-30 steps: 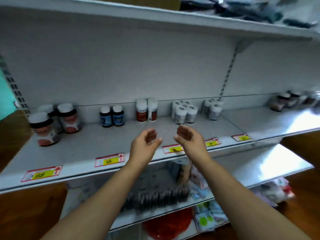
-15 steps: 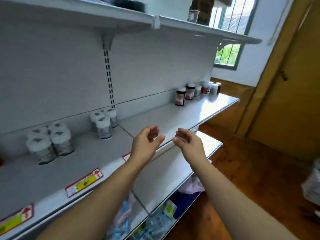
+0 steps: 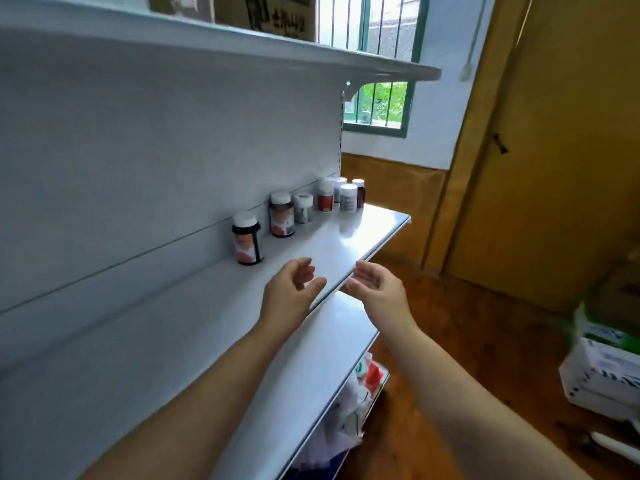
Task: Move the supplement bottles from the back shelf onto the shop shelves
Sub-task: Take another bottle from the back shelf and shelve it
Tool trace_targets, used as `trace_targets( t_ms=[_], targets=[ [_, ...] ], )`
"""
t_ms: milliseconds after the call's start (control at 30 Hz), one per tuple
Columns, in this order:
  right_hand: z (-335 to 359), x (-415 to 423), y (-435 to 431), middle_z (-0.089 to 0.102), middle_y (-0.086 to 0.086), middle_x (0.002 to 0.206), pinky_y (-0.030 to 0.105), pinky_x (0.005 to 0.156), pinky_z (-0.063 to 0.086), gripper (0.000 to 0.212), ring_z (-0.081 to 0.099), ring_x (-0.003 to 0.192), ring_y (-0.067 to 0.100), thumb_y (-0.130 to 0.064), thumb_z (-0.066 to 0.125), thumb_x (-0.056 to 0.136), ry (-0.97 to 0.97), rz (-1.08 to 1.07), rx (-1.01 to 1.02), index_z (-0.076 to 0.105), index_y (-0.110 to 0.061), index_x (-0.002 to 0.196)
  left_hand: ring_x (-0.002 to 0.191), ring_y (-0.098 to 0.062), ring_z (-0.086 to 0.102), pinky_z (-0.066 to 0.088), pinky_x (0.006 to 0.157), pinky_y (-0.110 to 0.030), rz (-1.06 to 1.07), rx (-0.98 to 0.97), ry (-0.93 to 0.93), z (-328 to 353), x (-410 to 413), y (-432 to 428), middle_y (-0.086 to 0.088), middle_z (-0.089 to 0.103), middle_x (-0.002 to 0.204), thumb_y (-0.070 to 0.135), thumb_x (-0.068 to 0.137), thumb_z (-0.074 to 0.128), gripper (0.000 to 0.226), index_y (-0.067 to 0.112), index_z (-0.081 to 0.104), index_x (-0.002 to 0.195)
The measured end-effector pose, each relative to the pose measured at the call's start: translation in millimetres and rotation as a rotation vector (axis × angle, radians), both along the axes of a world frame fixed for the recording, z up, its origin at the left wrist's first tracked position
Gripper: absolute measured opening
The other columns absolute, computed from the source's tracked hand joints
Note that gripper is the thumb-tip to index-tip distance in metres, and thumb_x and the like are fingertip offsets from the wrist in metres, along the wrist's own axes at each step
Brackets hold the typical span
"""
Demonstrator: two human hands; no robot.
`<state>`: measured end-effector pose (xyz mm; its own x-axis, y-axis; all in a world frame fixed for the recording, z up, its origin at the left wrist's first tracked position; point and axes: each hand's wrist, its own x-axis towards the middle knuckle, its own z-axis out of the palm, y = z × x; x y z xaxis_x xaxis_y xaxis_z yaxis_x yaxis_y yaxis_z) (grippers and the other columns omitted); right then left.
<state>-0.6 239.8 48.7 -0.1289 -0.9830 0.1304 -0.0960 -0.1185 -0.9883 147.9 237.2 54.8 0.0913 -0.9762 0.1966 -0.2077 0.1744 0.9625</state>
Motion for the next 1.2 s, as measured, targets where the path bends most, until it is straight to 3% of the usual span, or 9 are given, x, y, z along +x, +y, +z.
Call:
trace_targets(
  t_ms=[300, 500, 833, 1067, 1200],
  targets=[
    [-4.1, -131.7, -165.2, 0.06, 0.006, 0.122, 0.016, 0.081, 0.048, 0.045, 0.058, 0.109, 0.015, -0.013, 0.065, 0.084, 0.089, 0.159, 0.029, 0.052, -0.01, 0.127, 0.105, -0.017, 0.06, 0.047, 0.1, -0.04, 0.182, 0.036, 0.01, -13.1, -122.7, -135.3, -0.005, 0.063, 0.11, 0.013, 0.08, 0.068, 0.042, 0.012, 0.055, 0.12],
    [-11.6, -152.3, -262.1, 0.054, 0.01, 0.131, 0.027, 0.093, 0.045, 0.047, 0.054, 0.116, 0.02, -0.011, 0.064, 0.085, 0.083, 0.268, 0.086, 0.048, -0.01, 0.129, 0.106, -0.016, 0.058, 0.045, 0.099, -0.032, 0.297, 0.093, 0.004, -21.6, -148.5, -207.4, -0.005, 0.062, 0.113, 0.014, 0.082, 0.066, 0.042, 0.011, 0.053, 0.123],
    [-26.6, -151.6, -405.4, 0.051, 0.012, 0.132, 0.032, 0.094, 0.044, 0.059, 0.05, 0.12, 0.023, -0.015, 0.066, 0.084, 0.168, 0.297, 0.141, 0.04, -0.013, 0.137, 0.104, -0.018, 0.056, 0.045, 0.096, -0.032, 0.367, 0.215, 0.034, -40.1, -157.9, -346.0, -0.009, 0.058, 0.118, 0.019, 0.082, 0.067, 0.045, 0.013, 0.052, 0.123],
    [-43.9, -142.5, -463.2, 0.052, 0.013, 0.13, 0.043, 0.102, 0.043, 0.064, 0.051, 0.12, 0.025, -0.01, 0.07, 0.079, 0.197, 0.389, 0.191, 0.04, -0.012, 0.136, 0.107, -0.02, 0.056, 0.042, 0.094, -0.027, 0.48, 0.295, -0.027, -50.4, -160.5, -416.0, -0.01, 0.06, 0.12, 0.015, 0.081, 0.067, 0.049, 0.008, 0.049, 0.126],
    [-53.1, -138.5, -480.8, 0.052, 0.011, 0.131, 0.039, 0.104, 0.042, 0.069, 0.051, 0.118, 0.021, -0.008, 0.07, 0.078, 0.226, 0.444, 0.185, 0.037, -0.011, 0.138, 0.112, -0.023, 0.057, 0.042, 0.098, -0.03, 0.535, 0.33, -0.008, -59.6, -167.3, -442.4, -0.011, 0.06, 0.122, 0.012, 0.08, 0.067, 0.049, 0.007, 0.05, 0.125]
  ],
)
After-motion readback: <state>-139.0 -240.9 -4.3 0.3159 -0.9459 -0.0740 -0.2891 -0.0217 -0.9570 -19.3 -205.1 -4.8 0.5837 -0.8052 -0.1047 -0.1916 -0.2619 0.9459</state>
